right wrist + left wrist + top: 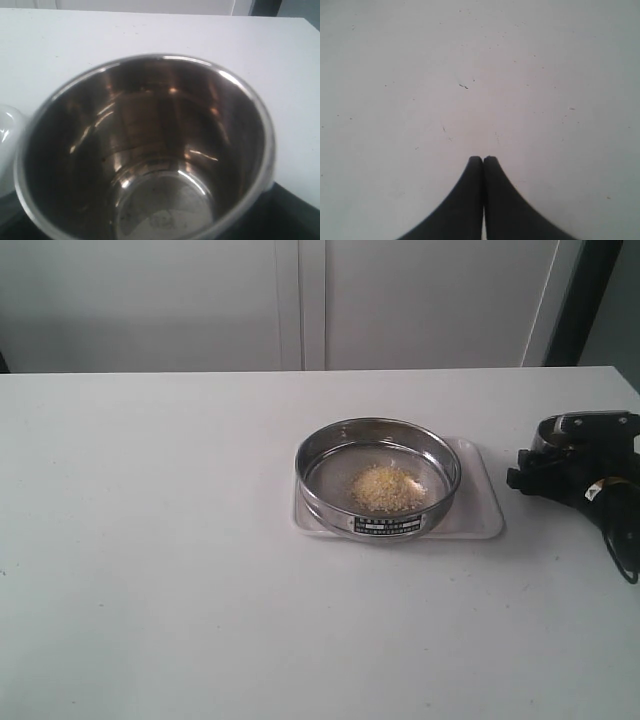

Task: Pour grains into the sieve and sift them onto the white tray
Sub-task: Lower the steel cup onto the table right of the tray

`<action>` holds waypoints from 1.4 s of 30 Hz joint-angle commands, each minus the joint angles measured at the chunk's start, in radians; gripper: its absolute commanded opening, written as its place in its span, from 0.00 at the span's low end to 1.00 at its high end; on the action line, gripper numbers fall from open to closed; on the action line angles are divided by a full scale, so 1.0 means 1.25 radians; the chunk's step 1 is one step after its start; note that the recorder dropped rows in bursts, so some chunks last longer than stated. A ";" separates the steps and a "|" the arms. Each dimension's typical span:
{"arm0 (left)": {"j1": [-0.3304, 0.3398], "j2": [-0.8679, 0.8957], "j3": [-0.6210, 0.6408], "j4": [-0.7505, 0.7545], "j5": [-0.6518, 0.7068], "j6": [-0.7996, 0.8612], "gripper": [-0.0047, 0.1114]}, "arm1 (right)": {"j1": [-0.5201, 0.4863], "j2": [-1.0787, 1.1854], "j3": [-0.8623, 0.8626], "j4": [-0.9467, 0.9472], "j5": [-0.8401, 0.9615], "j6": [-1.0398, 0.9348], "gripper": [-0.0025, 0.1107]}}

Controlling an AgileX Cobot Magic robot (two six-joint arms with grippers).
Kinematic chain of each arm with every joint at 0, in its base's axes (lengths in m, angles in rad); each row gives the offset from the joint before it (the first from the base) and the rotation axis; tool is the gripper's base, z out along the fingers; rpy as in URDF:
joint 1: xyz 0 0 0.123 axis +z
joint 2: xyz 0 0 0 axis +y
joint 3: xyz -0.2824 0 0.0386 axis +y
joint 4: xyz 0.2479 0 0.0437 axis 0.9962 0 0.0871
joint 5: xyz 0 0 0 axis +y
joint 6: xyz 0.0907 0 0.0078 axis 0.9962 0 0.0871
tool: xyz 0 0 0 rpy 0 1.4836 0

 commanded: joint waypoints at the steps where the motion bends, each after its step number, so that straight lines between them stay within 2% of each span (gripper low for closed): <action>1: -0.004 -0.004 0.007 -0.003 0.004 0.000 0.04 | -0.005 0.020 -0.003 0.007 -0.043 -0.008 0.02; 23: -0.004 -0.004 0.007 -0.003 0.004 0.000 0.04 | -0.005 0.027 -0.003 0.005 -0.051 -0.028 0.03; 25: -0.004 -0.004 0.007 -0.003 0.004 0.000 0.04 | -0.005 0.027 -0.003 0.005 -0.051 -0.028 0.08; 28: -0.004 -0.004 0.007 -0.003 0.004 0.000 0.04 | -0.005 0.027 -0.003 0.005 -0.051 -0.028 0.22; 33: -0.004 -0.004 0.007 -0.003 0.004 0.000 0.04 | -0.005 0.027 -0.003 0.005 -0.051 -0.028 0.59; 35: -0.004 -0.004 0.007 -0.003 0.004 0.000 0.04 | -0.005 0.027 -0.003 0.005 -0.054 -0.028 0.69; 37: -0.004 -0.004 0.007 -0.003 0.004 0.000 0.04 | -0.005 0.027 -0.003 0.005 -0.056 -0.028 0.73; 42: -0.004 -0.004 0.007 -0.003 0.004 0.000 0.04 | -0.005 0.027 -0.003 0.005 -0.059 -0.028 0.73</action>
